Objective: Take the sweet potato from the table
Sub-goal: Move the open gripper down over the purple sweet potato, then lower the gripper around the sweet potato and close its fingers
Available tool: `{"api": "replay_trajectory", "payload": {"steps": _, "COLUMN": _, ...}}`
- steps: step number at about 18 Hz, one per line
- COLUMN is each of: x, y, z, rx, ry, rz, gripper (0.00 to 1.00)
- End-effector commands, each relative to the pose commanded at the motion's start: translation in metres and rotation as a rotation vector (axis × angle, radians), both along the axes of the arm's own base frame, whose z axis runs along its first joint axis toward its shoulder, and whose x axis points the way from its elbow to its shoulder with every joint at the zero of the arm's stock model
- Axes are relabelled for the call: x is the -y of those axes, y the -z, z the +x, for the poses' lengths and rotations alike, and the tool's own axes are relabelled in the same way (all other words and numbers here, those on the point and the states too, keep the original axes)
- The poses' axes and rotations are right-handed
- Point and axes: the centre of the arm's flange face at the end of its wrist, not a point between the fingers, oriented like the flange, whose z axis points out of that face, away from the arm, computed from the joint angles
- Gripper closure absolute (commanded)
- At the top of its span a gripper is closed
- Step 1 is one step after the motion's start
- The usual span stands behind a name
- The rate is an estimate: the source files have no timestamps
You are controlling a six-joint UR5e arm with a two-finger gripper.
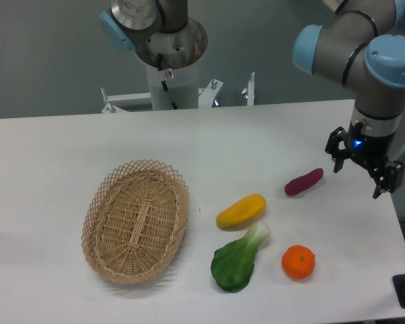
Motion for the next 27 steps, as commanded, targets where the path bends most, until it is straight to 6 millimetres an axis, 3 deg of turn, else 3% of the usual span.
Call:
{"api": "replay_trajectory", "payload": {"steps": 4, "x": 0.001, "y": 0.005, "z": 0.002, "rx": 0.007, "ry": 0.001, "rz": -0.003, "gripper": 0.00}}
{"api": "replay_trajectory", "payload": {"steps": 7, "x": 0.005, "y": 0.021, "z": 0.006, "rx": 0.032, "ry": 0.002, "rz": -0.017, "gripper": 0.00}}
{"api": "replay_trajectory", "payload": {"steps": 21, "x": 0.024, "y": 0.122, "z": 0.036, "rx": 0.060, "ry": -0.061, "rz": -0.090, "gripper": 0.00}}
{"api": "replay_trajectory", "payload": {"steps": 27, "x": 0.035, "y": 0.148, "z": 0.043, "rx": 0.041, "ry": -0.070, "rz": -0.145, "gripper": 0.00}}
